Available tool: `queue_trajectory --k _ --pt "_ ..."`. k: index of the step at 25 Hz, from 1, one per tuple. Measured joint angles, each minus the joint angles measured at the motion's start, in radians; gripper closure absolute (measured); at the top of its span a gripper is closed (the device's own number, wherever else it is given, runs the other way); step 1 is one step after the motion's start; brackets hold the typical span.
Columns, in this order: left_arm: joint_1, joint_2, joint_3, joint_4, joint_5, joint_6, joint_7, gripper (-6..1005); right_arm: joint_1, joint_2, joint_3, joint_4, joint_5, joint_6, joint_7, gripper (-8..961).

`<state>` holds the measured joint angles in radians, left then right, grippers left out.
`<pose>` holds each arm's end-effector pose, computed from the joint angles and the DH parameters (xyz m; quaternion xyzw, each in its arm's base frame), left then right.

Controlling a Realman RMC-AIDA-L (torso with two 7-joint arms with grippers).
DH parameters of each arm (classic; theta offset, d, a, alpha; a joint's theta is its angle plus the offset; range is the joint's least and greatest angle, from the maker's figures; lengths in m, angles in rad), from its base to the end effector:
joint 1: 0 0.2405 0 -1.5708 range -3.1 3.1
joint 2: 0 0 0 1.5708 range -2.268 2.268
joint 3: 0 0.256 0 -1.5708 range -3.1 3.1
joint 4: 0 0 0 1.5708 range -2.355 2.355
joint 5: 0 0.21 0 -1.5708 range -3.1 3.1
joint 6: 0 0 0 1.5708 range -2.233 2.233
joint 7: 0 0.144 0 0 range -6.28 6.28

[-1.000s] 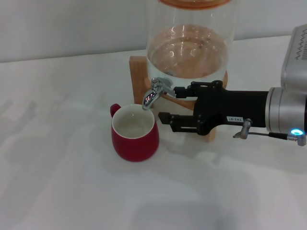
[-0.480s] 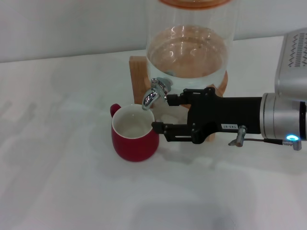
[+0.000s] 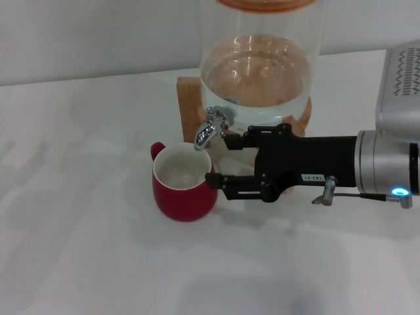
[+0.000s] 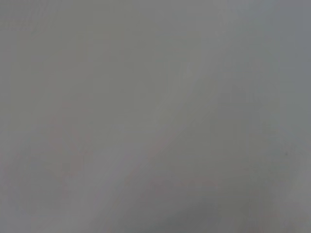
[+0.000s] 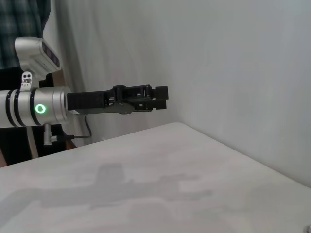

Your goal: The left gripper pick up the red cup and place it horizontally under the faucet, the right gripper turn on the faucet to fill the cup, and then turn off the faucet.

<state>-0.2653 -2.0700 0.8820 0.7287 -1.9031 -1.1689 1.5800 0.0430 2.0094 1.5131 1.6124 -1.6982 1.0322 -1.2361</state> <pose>-0.3144 0.3356 0.0687 -0.7221 -0.4002 -0.4319 0.3630 0.1643 0.2840 0.0045 -0.9452 0.1533 0.1999 0.2077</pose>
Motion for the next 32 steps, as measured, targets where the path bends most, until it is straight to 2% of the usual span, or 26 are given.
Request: queue_trajectory --k 6,11,21,27,32 --pt "0.003 -0.001 0.0 0.0 0.0 0.0 0.0 132 0.0 0.0 -0.006 0.002 0.0 0.003 0.0 234" --pt "0.011 -0.001 0.0 0.001 -0.001 0.0 0.0 132 -0.015 -0.001 0.027 0.009 0.0 0.016 0.004 234" --pt "0.012 0.006 -0.001 0.002 0.0 0.013 0.005 133 -0.133 0.0 0.113 0.081 0.011 0.064 -0.006 234" --pt "0.004 0.015 -0.027 0.002 0.001 0.044 0.013 133 -0.18 0.002 0.1 0.097 0.096 0.096 -0.083 234" --pt "-0.004 0.017 -0.027 0.003 0.002 0.068 0.02 133 -0.166 0.003 0.065 0.079 0.152 0.112 -0.143 234"
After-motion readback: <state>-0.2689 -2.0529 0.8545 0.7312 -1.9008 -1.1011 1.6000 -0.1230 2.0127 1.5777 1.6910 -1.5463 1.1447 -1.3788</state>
